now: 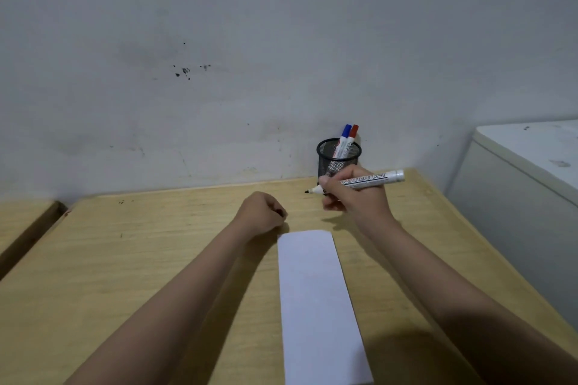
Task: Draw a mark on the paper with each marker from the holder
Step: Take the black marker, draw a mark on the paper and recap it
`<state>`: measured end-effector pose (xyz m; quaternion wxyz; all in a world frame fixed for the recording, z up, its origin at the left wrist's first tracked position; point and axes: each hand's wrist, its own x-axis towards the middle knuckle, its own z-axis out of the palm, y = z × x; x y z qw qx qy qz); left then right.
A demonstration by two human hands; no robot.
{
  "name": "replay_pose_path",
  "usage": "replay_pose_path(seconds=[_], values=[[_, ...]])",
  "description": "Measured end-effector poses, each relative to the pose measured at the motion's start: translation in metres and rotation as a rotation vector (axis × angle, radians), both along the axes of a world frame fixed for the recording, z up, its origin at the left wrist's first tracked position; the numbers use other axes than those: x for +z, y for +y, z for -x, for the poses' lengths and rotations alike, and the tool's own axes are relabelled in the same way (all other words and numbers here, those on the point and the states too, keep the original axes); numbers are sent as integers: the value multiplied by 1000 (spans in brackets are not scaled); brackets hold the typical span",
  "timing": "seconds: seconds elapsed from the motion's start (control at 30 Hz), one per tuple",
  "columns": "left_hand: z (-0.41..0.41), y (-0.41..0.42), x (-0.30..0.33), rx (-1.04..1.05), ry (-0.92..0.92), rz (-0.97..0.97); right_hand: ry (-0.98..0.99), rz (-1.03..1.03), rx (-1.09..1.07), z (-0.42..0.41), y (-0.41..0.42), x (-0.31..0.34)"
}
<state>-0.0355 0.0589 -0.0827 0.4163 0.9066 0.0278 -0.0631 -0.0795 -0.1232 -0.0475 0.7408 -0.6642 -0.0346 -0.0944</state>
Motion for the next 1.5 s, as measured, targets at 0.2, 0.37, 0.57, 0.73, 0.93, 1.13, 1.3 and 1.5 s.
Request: replay_pose_path(seconds=[0.2, 0.37, 0.57, 0.73, 0.93, 1.13, 1.3, 1.5], values=[[19, 16, -3, 80, 2, 252, 158, -49, 26, 2, 23, -10], [63, 24, -9, 61, -51, 192, 267, -24, 47, 2, 47, -25], [80, 19, -20, -14, -178, -173, 224, 43, -95, 8, 57, -48], [81, 22, -22, -36, -217, -232, 148, 95, -95, 9, 58, -56], [78, 28, -20, -78, -232, -346, 122, 135, -90, 5, 57, -64], [76, 30, -19, -72, -232, -374, 130, 159, -81, 3, 58, -65], [75, 30, -19, -79, -232, -376, 138, 178, -58, 2, 56, -65], [75, 30, -19, -91, -237, -398, 167, 182, -32, 1, 55, -63]])
